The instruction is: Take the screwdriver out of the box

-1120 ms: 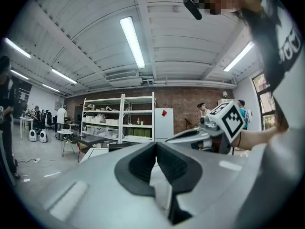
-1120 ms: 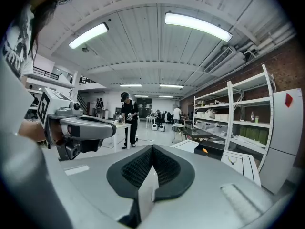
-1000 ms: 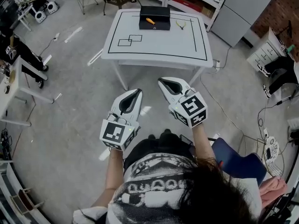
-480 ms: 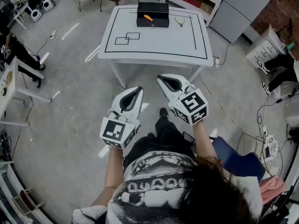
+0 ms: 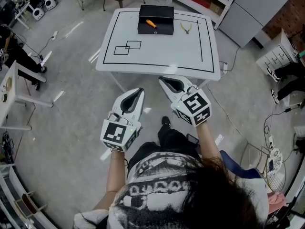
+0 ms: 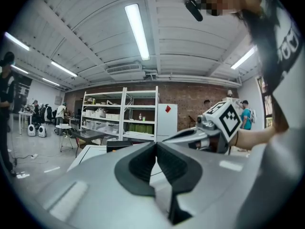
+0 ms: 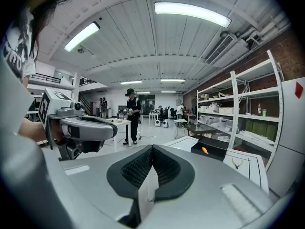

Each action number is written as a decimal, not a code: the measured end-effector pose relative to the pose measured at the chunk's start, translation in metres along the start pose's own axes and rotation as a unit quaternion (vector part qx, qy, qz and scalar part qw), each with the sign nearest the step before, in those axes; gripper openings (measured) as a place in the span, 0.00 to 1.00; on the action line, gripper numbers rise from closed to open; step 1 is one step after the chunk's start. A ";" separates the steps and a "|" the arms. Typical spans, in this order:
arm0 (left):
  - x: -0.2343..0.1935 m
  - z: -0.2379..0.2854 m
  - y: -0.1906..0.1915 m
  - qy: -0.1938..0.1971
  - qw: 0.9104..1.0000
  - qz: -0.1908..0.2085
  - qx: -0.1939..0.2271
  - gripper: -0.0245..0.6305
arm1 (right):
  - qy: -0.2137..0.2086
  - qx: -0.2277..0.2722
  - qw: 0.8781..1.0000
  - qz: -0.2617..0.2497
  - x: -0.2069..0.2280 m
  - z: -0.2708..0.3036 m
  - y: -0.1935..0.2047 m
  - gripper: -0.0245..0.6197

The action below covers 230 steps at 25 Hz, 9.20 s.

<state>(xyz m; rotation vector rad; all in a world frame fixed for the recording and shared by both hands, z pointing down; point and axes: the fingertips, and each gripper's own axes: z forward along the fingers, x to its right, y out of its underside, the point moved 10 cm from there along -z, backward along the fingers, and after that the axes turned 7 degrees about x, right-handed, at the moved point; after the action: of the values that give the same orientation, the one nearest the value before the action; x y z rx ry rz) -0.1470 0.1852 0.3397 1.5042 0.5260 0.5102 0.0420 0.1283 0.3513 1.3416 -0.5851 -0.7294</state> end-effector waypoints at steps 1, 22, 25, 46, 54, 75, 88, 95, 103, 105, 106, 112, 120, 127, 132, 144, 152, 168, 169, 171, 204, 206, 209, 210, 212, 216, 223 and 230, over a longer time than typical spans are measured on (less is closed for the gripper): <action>-0.003 0.012 0.000 -0.002 1.000 -0.001 -0.001 0.04 | -0.002 -0.001 1.000 0.000 0.012 0.004 0.000 0.03; -0.018 0.170 0.005 -0.042 0.999 0.010 -0.018 0.04 | -0.050 0.002 0.999 0.020 0.174 0.048 0.019 0.03; -0.018 0.178 0.006 -0.047 0.999 0.012 -0.024 0.04 | -0.056 0.003 0.998 0.025 0.183 0.052 0.021 0.03; -0.055 0.221 0.017 -0.048 0.998 0.006 -0.044 0.04 | -0.055 -0.005 0.998 0.036 0.228 0.092 0.029 0.04; -0.107 0.251 0.022 -0.028 0.998 0.000 -0.050 0.04 | -0.034 -0.016 0.999 0.034 0.255 0.138 0.025 0.04; -0.265 0.302 0.023 0.032 0.998 -0.017 -0.050 0.04 | 0.021 -0.116 0.993 -0.002 0.333 0.312 0.031 0.11; -0.325 0.316 0.036 0.050 0.996 -0.030 -0.061 0.04 | 0.036 -0.249 0.968 -0.012 0.383 0.411 0.097 0.18; -0.345 0.314 0.043 0.048 0.996 -0.037 -0.066 0.04 | 0.025 -0.328 0.944 -0.031 0.393 0.454 0.137 0.20; -0.367 0.307 0.049 0.038 0.996 -0.043 -0.070 0.04 | 0.037 -0.364 0.931 -0.017 0.395 0.475 0.156 0.21; -0.371 0.305 0.050 0.036 0.996 -0.043 -0.070 0.04 | 0.041 -0.375 0.926 -0.014 0.397 0.478 0.160 0.21; -0.373 0.305 0.050 0.035 0.996 -0.044 -0.070 0.04 | 0.044 -0.382 0.923 -0.009 0.398 0.478 0.161 0.22; -0.379 0.304 0.054 0.032 0.996 -0.049 -0.073 0.04 | 0.063 -0.383 0.921 0.047 0.401 0.475 0.161 0.20; -0.379 0.299 0.055 0.030 0.995 -0.051 -0.078 0.04 | 0.044 -0.373 0.927 -0.002 0.388 0.472 0.157 0.20; -0.374 0.294 0.056 0.017 0.995 -0.051 -0.080 0.04 | 0.033 -0.315 0.948 -0.038 0.378 0.461 0.123 0.20; -0.365 0.293 0.053 0.016 0.996 -0.048 -0.080 0.04 | 0.037 -0.263 0.963 -0.040 0.369 0.447 0.095 0.20; -0.323 0.294 0.046 0.022 0.996 -0.034 -0.080 0.04 | 0.044 -0.147 0.988 -0.025 0.353 0.370 0.025 0.20; -0.277 0.293 0.039 0.028 0.996 -0.024 -0.082 0.04 | 0.041 -0.126 0.991 -0.024 0.335 0.298 0.010 0.20; -0.154 0.272 0.031 0.012 0.997 -0.005 -0.078 0.04 | 0.010 -0.100 0.995 0.016 0.282 0.168 0.032 0.20; -0.145 0.269 0.031 0.011 0.997 -0.004 -0.078 0.04 | 0.008 -0.099 0.995 0.017 0.278 0.159 0.034 0.20; -0.126 0.263 0.032 0.008 0.997 -0.005 -0.078 0.04 | 0.003 -0.100 0.995 0.017 0.271 0.141 0.038 0.20; -0.021 0.160 0.036 -0.017 0.996 -0.006 -0.091 0.04 | -0.006 -0.102 0.994 0.039 0.174 0.027 0.064 0.20; -0.022 0.148 0.036 -0.015 0.996 -0.007 -0.092 0.04 | 0.001 -0.104 0.994 0.044 0.161 0.024 0.064 0.20; -0.023 0.129 0.035 -0.011 0.996 -0.010 -0.090 0.04 | 0.011 -0.109 0.993 0.052 0.141 0.018 0.064 0.20; -0.023 0.122 0.035 -0.009 0.996 -0.011 -0.089 0.04 | 0.013 -0.109 0.992 0.055 0.134 0.017 0.064 0.20; -0.024 0.108 0.035 -0.007 0.996 -0.012 -0.089 0.04 | 0.017 -0.110 0.992 0.059 0.120 0.013 0.064 0.20; -0.023 0.083 0.035 -0.003 0.996 -0.012 -0.085 0.04 | 0.026 -0.110 0.992 0.065 0.093 0.007 0.063 0.20; -0.023 0.051 0.032 0.003 0.997 -0.011 -0.072 0.04 | 0.038 -0.108 0.992 0.061 0.060 0.000 0.059 0.20; -0.021 0.024 0.032 0.014 0.998 -0.007 -0.062 0.04 | 0.047 -0.100 0.993 0.052 0.033 -0.004 0.052 0.20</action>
<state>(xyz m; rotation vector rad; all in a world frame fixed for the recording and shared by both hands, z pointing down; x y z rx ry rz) -0.1486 0.1533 0.3718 1.3756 0.5163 0.5441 0.0736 0.1100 0.4013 1.1448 -0.4888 -0.6199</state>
